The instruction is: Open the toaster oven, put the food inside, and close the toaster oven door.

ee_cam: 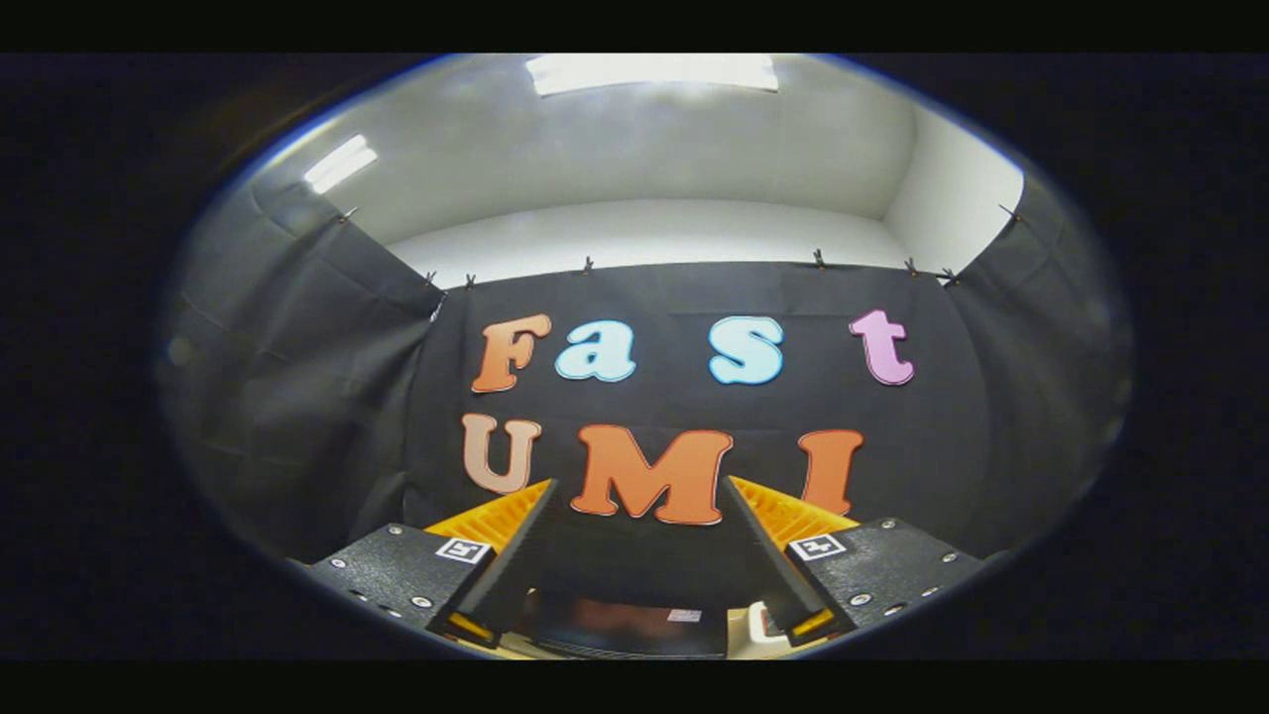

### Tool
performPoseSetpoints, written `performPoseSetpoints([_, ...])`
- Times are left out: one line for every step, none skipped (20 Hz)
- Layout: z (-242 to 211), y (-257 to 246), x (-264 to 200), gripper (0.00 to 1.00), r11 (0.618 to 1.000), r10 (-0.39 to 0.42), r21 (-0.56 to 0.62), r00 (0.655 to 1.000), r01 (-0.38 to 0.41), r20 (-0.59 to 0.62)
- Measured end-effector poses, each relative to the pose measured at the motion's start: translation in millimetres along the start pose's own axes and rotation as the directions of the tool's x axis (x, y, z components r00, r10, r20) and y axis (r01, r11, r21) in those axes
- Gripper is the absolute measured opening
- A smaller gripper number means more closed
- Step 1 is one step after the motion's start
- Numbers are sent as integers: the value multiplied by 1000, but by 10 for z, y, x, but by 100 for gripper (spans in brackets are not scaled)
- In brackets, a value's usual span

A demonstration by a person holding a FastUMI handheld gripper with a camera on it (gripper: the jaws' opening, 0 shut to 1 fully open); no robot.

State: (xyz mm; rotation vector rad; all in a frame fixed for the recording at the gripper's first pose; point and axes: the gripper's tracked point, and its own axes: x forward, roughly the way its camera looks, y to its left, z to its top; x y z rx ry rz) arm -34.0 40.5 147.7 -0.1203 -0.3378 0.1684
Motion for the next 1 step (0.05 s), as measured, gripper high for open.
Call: performPoseSetpoints([-22, -23, 6, 94, 1000, -3, 2, 1000, 3, -2])
